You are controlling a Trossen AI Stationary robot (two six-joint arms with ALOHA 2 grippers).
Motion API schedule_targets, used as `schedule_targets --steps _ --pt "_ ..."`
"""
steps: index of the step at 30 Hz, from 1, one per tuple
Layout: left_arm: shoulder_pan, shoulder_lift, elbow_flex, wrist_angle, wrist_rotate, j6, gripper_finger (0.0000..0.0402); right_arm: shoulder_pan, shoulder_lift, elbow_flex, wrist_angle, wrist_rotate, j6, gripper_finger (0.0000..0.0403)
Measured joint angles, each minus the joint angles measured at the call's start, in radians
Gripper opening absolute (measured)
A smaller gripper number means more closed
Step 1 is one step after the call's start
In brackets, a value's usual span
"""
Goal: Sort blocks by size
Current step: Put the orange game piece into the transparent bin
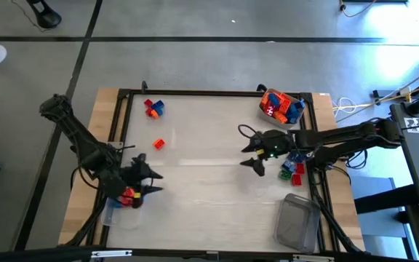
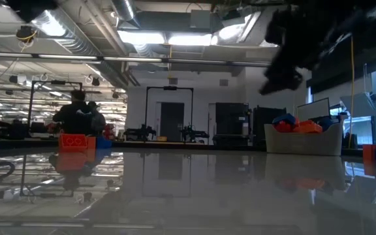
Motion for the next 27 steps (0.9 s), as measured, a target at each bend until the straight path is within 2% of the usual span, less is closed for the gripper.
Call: schedule_targets --steps 5,10,20,27 --pt "0.097 0.079 -0.002 0.155 -0.006 0.271 0.0182 0.0 -0.052 0.065 -0.405 0.168 0.071 0.0287" --pt "0.202 0.172 -0.039 0.291 -0.006 0.382 0.0182 0.0 -0.058 0.067 -0.635 0.195 0.21 0.0287" --pt "0.288 0.346 -0.06 0.591 0.009 0.553 0.0182 0.001 -0.058 0.067 -0.833 0.138 0.302 0.0287" --pt "0.329 0.463 -0.06 0.686 0.009 0.568 0.0182 0.0 -0.058 0.067 -0.954 0.29 0.51 0.0287"
